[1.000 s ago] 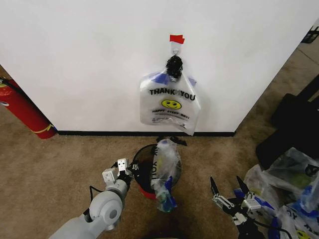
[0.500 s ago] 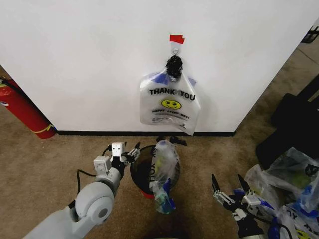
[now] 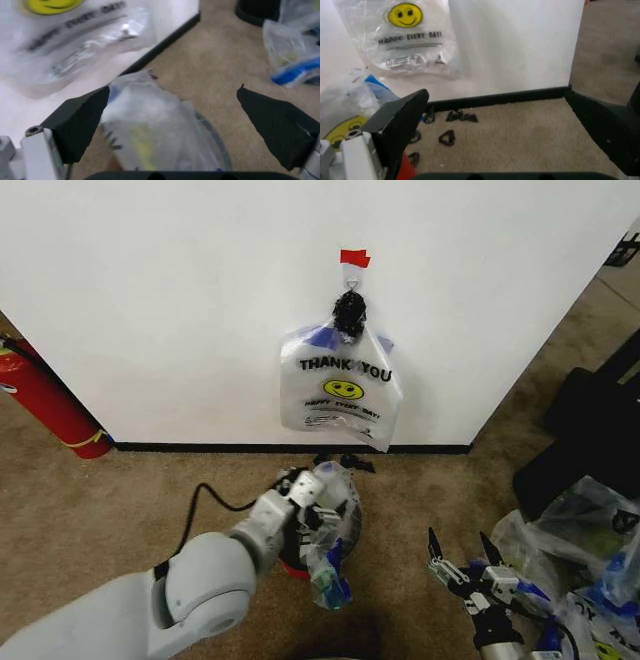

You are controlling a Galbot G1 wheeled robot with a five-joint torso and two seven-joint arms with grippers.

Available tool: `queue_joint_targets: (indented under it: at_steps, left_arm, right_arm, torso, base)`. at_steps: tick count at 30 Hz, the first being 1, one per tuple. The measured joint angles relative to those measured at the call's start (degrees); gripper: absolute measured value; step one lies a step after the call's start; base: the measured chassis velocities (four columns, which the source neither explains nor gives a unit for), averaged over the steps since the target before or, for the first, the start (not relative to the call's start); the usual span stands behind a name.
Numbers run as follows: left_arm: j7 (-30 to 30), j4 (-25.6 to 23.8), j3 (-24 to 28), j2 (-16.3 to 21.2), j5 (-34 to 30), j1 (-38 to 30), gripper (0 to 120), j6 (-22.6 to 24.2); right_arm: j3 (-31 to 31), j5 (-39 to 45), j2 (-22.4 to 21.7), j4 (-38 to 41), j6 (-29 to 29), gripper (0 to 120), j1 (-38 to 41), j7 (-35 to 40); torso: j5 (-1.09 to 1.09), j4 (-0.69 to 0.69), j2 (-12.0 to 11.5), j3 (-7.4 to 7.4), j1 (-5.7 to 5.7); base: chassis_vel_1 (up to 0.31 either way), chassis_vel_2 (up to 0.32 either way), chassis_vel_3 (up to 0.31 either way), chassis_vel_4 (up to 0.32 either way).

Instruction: Pick up the garbage bag from the wall and place it over the trash bin.

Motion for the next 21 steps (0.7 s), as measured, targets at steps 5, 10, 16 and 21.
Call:
queue_joint_targets:
  at_steps: [5,10,16,21]
  left_arm:
    - [-0.3,4.0,4.1,-2.7,0.9,-2.7,99,-0.7]
    - [-0.4,7.4,6.8,-3.6,4.0,-3.8,99,-0.8]
    - [-0.5,10.5,9.1,-4.7,8.2,-3.4,78,-0.4]
    - [-0.7,11.6,9.7,-5.1,10.5,-2.9,61,-0.4]
  right_arm:
    - [-0.1,0.0,-0.5,-1.0,-0.5,100,0.3,0.0]
    - [0.0,0.2,-0.3,-1.3,-0.6,100,0.7,0.0]
    - [-0.2,0.6,0.0,-1.7,-1.0,100,1.1,0.0]
    - [-0.1,1.1,-0.1,-1.6,-1.2,100,1.1,-0.1]
  torso:
    - [0.00,0.01,0.0,0.01,0.00]
    - [0.00,0.01,0.0,0.00,0.00]
    - [0.00,0.01,0.0,0.00,0.00]
    - [0.00,0.02,0.0,0.00,0.00]
  base:
    - [0.000,0.000,0.000,0.000]
    - [0.000,0.000,0.000,0.000]
    - [0.000,0.000,0.000,0.000]
    - [0.000,0.000,0.000,0.000]
